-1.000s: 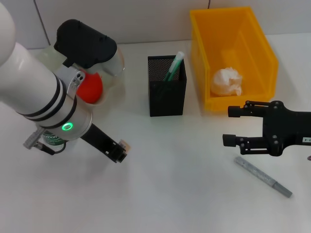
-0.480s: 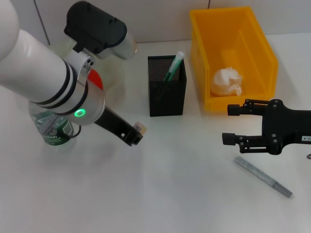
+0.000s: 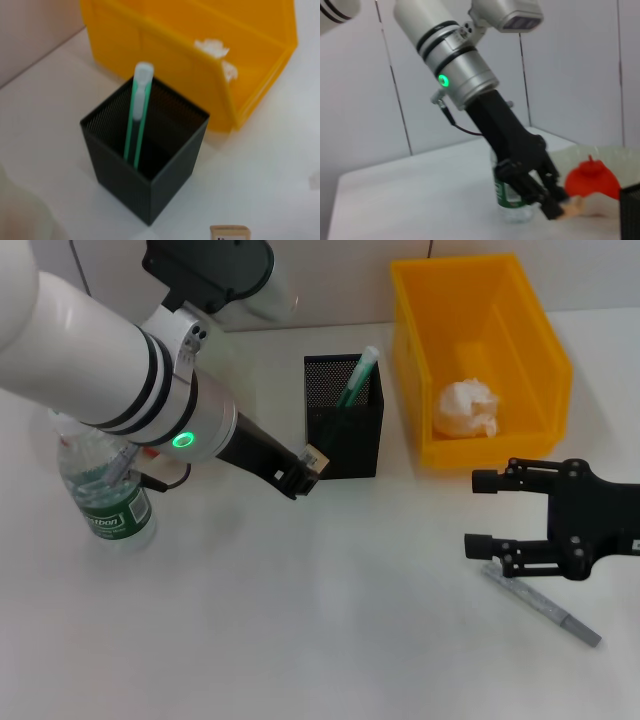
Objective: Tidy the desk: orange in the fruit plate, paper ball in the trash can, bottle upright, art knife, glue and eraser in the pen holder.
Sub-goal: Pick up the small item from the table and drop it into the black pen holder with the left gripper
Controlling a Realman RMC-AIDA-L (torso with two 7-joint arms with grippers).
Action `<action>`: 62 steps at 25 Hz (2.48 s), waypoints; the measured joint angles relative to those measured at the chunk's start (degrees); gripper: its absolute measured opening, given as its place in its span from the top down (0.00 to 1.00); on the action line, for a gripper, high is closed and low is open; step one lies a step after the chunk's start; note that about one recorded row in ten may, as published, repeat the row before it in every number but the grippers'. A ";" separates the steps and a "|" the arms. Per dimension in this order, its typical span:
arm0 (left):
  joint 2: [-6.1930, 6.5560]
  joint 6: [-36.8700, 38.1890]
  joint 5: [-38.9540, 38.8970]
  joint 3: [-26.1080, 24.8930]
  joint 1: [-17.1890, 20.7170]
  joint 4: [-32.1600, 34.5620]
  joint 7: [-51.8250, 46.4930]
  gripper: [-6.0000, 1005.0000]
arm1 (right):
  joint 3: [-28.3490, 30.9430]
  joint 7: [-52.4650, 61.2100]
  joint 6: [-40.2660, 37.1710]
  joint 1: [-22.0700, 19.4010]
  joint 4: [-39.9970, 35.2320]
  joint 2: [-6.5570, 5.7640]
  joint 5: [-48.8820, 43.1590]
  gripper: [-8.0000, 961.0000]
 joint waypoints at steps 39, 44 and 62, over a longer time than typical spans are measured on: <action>0.15 -23.65 -11.63 0.73 2.93 -4.08 13.69 0.73 | 0.00 -1.27 -5.22 -5.25 -0.62 -0.11 2.49 0.20; 0.04 -29.27 -13.98 2.15 2.62 -7.83 17.31 0.73 | 0.00 -1.16 -5.22 -5.07 -0.62 -0.11 2.49 0.20; 0.00 -37.18 -17.50 2.24 -0.30 -16.69 21.82 0.73 | -0.03 -0.99 -4.78 -4.89 -0.62 -0.11 2.50 0.20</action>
